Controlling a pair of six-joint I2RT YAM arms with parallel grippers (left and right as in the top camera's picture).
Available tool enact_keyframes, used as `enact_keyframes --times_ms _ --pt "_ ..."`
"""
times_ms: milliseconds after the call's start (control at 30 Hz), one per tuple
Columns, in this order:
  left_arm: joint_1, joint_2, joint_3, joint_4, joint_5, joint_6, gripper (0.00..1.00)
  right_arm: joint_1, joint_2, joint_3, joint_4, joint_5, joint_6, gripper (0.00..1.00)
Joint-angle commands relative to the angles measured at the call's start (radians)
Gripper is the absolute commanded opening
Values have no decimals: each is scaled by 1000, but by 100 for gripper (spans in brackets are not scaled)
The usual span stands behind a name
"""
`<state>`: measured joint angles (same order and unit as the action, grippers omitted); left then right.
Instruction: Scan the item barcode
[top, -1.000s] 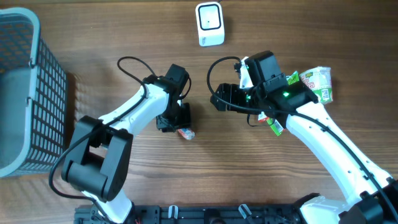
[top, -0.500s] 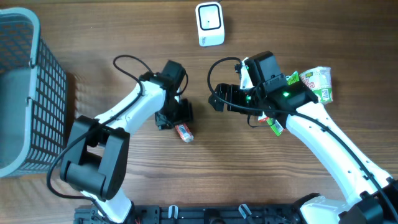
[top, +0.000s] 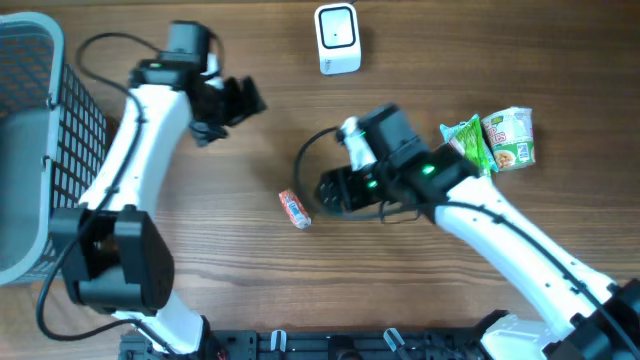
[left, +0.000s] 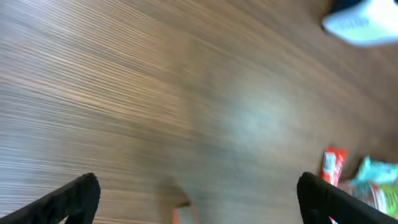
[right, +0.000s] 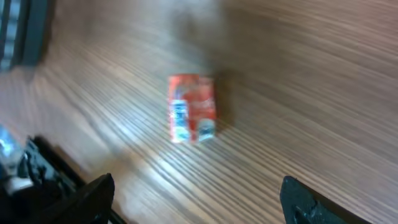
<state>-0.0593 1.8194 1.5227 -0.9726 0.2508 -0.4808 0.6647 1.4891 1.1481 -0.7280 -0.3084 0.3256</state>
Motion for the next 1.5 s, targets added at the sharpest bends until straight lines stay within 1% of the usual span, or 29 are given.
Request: enact_keyframes --times_ms 0,33,100,133,200,267,300,367,400,500,600,667,800,1033,1100,1167,1200,1267,1400,1467 --pt "93 -19 11 -12 -24 5 100 136 101 9 65 114 -34 87" --pt "121 -19 11 -13 -24 1 100 174 131 9 96 168 -34 91" --pt "152 -19 11 -17 -24 1 100 230 182 9 153 283 -34 94" --pt "160 -19 11 -16 -24 2 100 247 204 9 175 332 -34 94" --pt "167 -19 11 -16 -24 2 100 262 235 9 209 365 -35 93" --pt "167 -19 11 -16 -24 2 100 262 248 9 227 365 -34 86" --pt "167 -19 11 -16 -24 2 100 262 254 9 237 365 -36 85" --pt "167 -19 11 -16 -24 2 100 262 271 9 249 365 -36 74" --pt "167 -19 11 -16 -24 2 100 262 282 9 254 365 -35 72" --pt "167 -19 11 -16 -24 2 100 262 315 9 259 360 -24 70" --pt "167 -19 11 -16 -24 2 100 262 327 9 264 360 0 62" --pt "167 -19 11 -16 -24 2 100 262 328 9 281 360 -1 64" --pt "167 -19 11 -16 -24 2 100 262 331 8 284 361 -1 58" --pt "167 -19 11 -16 -24 2 100 262 368 8 283 360 -1 57" --pt "167 -19 11 -16 -24 2 100 262 368 8 284 360 0 47" --pt "167 -19 11 -16 -24 2 100 262 368 8 289 360 -1 40" --pt "167 -19 11 -16 -24 2 100 262 368 8 293 360 -1 39" --pt "167 -19 11 -16 -24 2 100 262 368 8 295 360 0 35" --pt "167 -19 11 -16 -24 2 100 262 368 8 293 360 -1 35" --pt "167 -19 11 -16 -24 2 100 262 368 8 294 360 0 54"
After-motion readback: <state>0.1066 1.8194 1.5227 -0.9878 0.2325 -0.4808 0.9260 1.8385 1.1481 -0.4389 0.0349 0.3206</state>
